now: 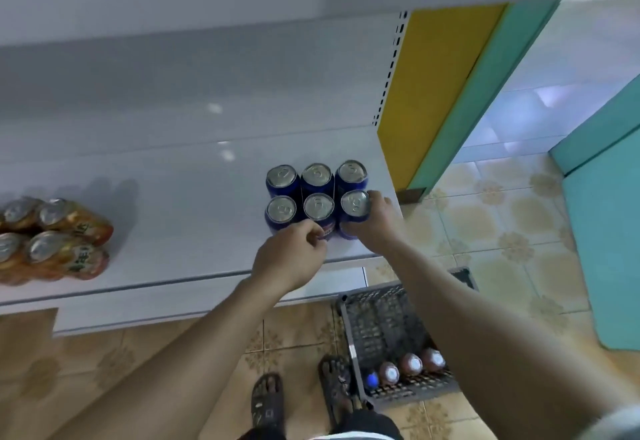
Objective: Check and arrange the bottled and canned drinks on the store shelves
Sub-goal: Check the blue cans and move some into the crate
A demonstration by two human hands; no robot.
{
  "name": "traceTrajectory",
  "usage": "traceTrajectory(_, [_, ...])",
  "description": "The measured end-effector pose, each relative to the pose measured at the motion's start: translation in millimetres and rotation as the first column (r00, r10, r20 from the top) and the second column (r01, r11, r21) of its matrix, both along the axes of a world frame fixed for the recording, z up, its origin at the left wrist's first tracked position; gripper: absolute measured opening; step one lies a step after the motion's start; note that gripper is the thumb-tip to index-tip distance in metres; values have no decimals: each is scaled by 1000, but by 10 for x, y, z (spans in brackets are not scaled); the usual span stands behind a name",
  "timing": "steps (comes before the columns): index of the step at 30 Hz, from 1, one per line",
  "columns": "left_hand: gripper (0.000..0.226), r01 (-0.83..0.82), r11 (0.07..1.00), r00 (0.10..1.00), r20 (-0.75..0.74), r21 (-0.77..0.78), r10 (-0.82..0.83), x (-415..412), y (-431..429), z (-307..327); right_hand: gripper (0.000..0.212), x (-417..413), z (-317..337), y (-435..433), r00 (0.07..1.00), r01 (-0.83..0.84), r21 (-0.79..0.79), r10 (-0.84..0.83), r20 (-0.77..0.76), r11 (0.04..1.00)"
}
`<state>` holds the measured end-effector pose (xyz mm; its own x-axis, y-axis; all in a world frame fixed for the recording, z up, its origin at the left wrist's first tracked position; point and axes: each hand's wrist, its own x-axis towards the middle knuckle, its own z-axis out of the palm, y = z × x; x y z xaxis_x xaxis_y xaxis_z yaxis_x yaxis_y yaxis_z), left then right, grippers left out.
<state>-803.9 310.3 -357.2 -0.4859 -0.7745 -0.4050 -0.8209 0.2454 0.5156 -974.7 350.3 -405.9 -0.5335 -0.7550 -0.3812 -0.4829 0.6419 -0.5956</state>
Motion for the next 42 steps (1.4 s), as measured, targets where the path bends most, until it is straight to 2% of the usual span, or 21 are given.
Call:
traceTrajectory(6, [24, -7, 999, 1000, -6, 37, 7, -6, 74, -71, 62, 27, -98, 49, 997, 73, -110, -69, 38, 991])
traceTrajectory(9, [27, -16, 999, 995, -101, 41, 20, 12, 124, -86, 62, 41, -46, 192, 996, 85, -199, -84, 13, 976])
traceTrajectory(11, [38, -27, 1000, 977, -213, -2, 26, 56, 186, -95, 62, 85, 53, 302, 997, 71, -270, -73, 3, 960])
traceTrajectory(16, [78, -54, 999, 863, -504, -8, 42, 262, 281, -7, 73, 343, 573, 532, 999, -22, -459, 2, -43, 888])
traceTrajectory(19, [78, -24, 997, 769, -639, -75, -30, 381, 299, 180, 76, 612, 971, 624, 991, -125, -528, 79, -110, 840])
traceTrajectory(22, [77, -43, 997, 676, -736, -70, -22, 493, 307, 409, 77, 896, 1280, 688, 978, -201, -581, 130, -162, 789])
traceTrajectory(27, [74, -71, 991, 566, -823, -110, -51, 716, 353, 623, 74, 1204, 1530, 767, 959, -249, -635, 96, -266, 731])
traceTrajectory(33, [76, -50, 989, 559, -824, -139, -88, 830, 390, 694, 70, 1304, 1611, 802, 945, -273, -639, 75, -319, 719])
traceTrajectory(34, [76, -45, 988, 565, -819, -149, -98, 847, 393, 716, 68, 1312, 1632, 808, 956, -248, -650, 74, -283, 718])
traceTrajectory(35, [76, -39, 985, 570, -813, -165, -114, 869, 388, 742, 64, 1327, 1661, 815, 983, -169, -678, 68, -173, 715])
traceTrajectory(36, [77, -33, 984, 567, -814, -176, -127, 900, 375, 766, 60, 1340, 1695, 809, 998, -20, -704, 60, 32, 710])
traceTrajectory(37, [78, -28, 986, 554, -823, -167, -124, 939, 357, 794, 52, 1349, 1732, 790, 952, 177, -693, 57, 301, 699])
traceTrajectory(38, [79, -22, 991, 535, -839, -134, -101, 985, 336, 827, 42, 1348, 1748, 766, 835, 364, -626, 55, 547, 690])
traceTrajectory(39, [78, -17, 996, 515, -855, -91, -69, 1030, 315, 862, 33, 1347, 1755, 742, 693, 493, -528, 56, 719, 691])
traceTrajectory(40, [78, -13, 998, 501, -864, -55, -41, 1070, 296, 902, 27, 1343, 1751, 717, 554, 566, -433, 65, 830, 701])
traceTrajectory(42, [77, -8, 999, 483, -875, -44, -35, 1128, 275, 987, 23, 1347, 1768, 668, 287, 639, -268, 100, 953, 721])
